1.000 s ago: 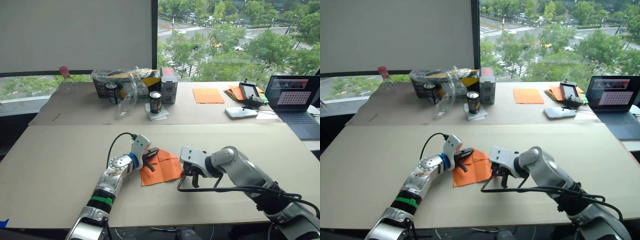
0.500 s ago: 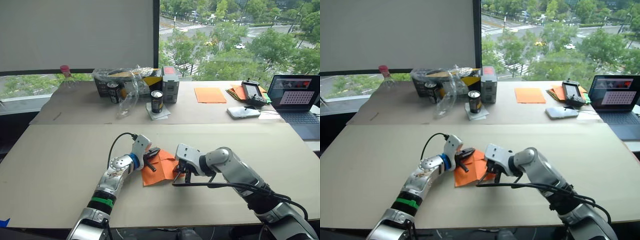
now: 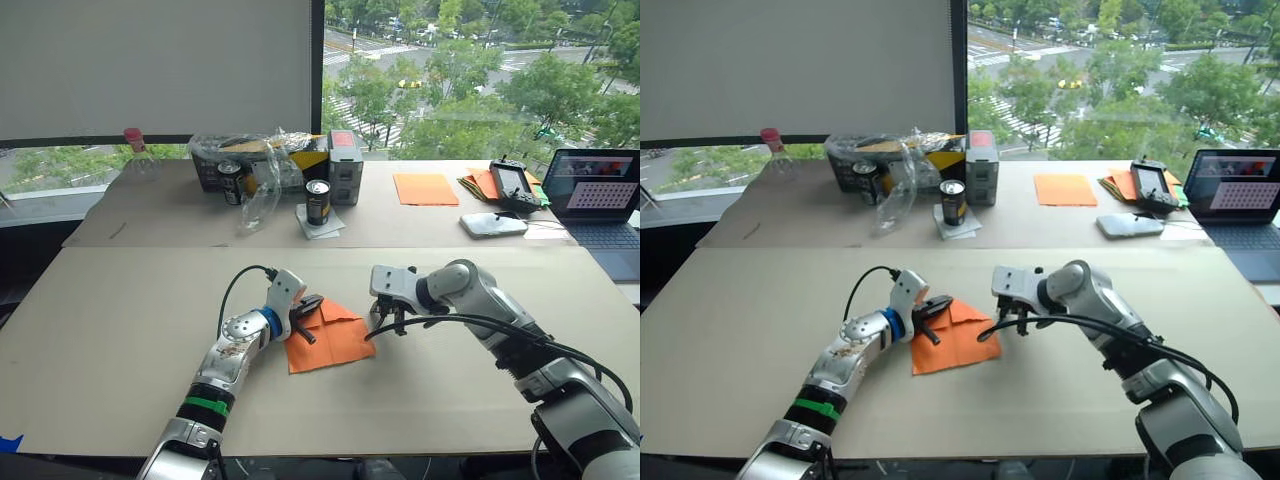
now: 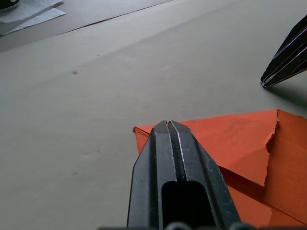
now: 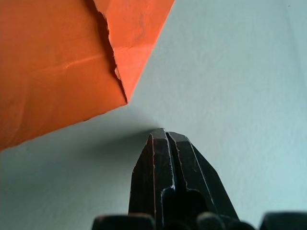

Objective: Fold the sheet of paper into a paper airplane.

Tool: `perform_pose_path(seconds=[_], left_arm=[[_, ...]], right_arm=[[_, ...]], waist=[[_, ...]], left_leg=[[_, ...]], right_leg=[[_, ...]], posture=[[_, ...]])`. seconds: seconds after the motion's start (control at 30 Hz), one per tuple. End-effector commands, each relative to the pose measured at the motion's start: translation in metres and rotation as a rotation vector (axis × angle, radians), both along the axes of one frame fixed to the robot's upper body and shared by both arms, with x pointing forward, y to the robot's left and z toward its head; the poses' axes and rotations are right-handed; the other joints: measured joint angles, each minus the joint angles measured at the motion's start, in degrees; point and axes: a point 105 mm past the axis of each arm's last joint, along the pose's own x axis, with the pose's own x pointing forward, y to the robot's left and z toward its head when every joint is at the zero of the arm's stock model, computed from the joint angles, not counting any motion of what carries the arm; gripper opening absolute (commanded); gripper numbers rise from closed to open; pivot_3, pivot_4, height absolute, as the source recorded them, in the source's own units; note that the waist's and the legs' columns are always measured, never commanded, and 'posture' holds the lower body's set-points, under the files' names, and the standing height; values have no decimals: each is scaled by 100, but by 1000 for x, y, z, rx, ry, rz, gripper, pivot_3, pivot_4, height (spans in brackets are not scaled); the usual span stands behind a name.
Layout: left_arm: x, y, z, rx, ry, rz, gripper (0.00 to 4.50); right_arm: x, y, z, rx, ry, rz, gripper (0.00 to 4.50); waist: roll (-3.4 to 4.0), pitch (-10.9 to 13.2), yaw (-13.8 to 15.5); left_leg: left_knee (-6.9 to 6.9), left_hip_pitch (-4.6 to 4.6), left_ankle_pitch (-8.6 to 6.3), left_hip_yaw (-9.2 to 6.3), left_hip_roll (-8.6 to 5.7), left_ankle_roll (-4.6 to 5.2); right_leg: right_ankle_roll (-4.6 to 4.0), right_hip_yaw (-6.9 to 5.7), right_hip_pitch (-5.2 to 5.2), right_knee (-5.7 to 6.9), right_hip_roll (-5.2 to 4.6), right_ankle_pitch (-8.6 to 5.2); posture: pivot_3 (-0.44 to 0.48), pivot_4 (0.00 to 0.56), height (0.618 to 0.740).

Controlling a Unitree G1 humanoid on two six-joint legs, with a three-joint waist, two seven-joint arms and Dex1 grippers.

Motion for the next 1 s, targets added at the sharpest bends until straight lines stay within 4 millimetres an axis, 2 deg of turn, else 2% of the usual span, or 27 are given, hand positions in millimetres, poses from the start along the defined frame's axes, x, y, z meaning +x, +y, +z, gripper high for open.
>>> perform_pose_path(seconds=[0.03,0.27,0.4,0.63,0.87,1.0], left_arm=[[-4,3,-11,17,38,14,23],[-5,2,-13,21,42,9,23],[-5,-1,-12,21,41,-1,23],[-6,-1,-12,29,41,-15,23],[-5,0,-12,37,40,-21,23],[-4,0,-11,41,39,-27,23]], right_arm=[[-18,-5,-4,-54,104,67,0],[-60,-5,-6,-57,244,167,0],[-75,0,-14,-41,277,176,0],[-74,5,-17,-4,250,140,0],[-69,15,1,102,210,121,0],[-74,20,-1,140,226,124,0]], waist=[[2,1,14],[3,1,62],[3,1,58],[3,1,55],[3,1,49],[4,2,70]], left_leg=[[0,-1,0,0,0,0],[-4,-6,-1,-1,-1,0],[-4,-4,-1,-1,0,0],[-4,-2,-1,0,0,0],[-4,0,-1,-1,1,0],[-4,-7,-1,0,-1,0]], right_leg=[[0,0,0,0,0,0],[-5,-1,-1,-6,-2,2],[21,-2,-1,-5,-1,-14],[21,-1,0,-5,-1,-13],[20,-1,0,-3,1,-13],[17,-1,-2,-6,-2,-11]], posture=[[0,150,730],[0,150,730],[0,150,730],[0,150,730],[0,150,730],[0,150,730]])
